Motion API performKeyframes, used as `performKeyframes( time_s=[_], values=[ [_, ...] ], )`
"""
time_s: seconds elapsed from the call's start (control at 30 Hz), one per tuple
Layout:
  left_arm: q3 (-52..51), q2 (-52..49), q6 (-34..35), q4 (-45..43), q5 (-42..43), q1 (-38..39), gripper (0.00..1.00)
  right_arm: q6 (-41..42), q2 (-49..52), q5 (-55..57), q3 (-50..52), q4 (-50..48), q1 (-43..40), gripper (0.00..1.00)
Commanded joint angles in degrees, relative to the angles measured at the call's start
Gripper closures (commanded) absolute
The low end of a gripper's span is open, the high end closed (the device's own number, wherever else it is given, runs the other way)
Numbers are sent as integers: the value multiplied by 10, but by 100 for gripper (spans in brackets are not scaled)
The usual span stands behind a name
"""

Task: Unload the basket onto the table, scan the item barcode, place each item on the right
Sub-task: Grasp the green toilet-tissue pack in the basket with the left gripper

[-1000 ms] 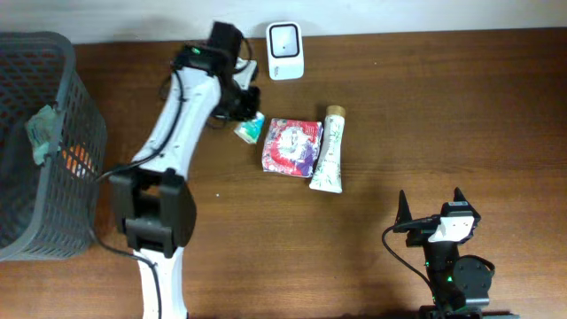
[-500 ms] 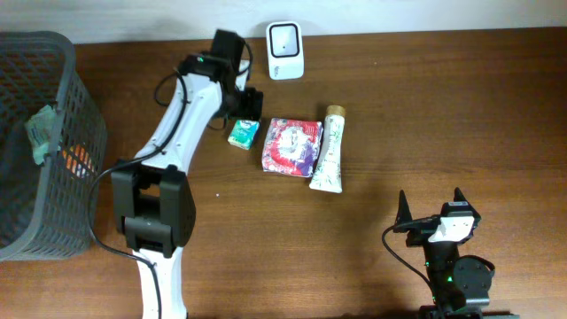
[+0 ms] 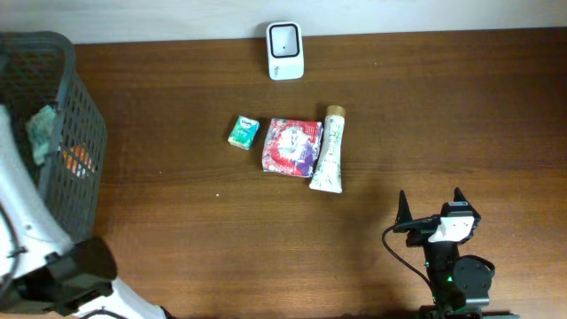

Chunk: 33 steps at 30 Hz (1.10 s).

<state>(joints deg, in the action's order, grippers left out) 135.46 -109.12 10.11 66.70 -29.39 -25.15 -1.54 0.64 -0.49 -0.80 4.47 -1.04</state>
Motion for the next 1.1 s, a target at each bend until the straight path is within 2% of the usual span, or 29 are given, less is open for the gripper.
performKeyframes(
  time_s=[0.0, 0.03, 0.07, 0.1, 0.13, 0.33, 0.5, 0.53, 0.63, 0.77, 0.8, 0.87, 0.97, 1.0, 1.07],
  values=[
    [-93, -6, 10, -16, 27, -59, 21, 1, -3, -3, 5, 1, 3, 1],
    [-117, -6, 9, -27, 29, -67, 23, 1, -3, -3, 5, 1, 3, 1],
    [-164, -6, -27, -58, 60, -82, 31, 1, -3, -3, 5, 1, 3, 1],
    [-211, -6, -136, -100, 156, -91, 26, 1, -3, -3, 5, 1, 3, 1],
    [-244, -6, -191, -132, 212, -95, 19, 1, -3, -3, 5, 1, 3, 1],
    [-374, -7, -192, -285, 217, -95, 19, 1, -3, -3, 5, 1, 3, 1],
    [-471, -8, -192, -411, 222, -94, 22, 1, -3, -3, 5, 1, 3, 1],
    [-492, -10, -192, -448, 224, -94, 26, 1, -3, -3, 5, 1, 3, 1],
    [-498, -45, -192, -464, 255, -94, 31, 1, -3, -3, 5, 1, 3, 1],
    [-498, -93, -193, -504, 256, -94, 28, 1, -3, -3, 5, 1, 3, 1],
    [-498, -99, -193, -526, 256, -91, 20, 1, -3, -3, 5, 1, 3, 1],
    [-498, -109, -193, -550, 256, -86, 14, 1, -3, -3, 5, 1, 3, 1],
    [-498, -140, -192, -555, 271, -84, 13, 1, -3, -3, 5, 1, 3, 2],
    [-498, -149, -192, -555, 271, -84, 14, 1, -3, -3, 5, 1, 3, 1],
    [-498, -162, -192, -550, 268, -85, 30, 1, -3, -3, 5, 1, 3, 2]
  ],
)
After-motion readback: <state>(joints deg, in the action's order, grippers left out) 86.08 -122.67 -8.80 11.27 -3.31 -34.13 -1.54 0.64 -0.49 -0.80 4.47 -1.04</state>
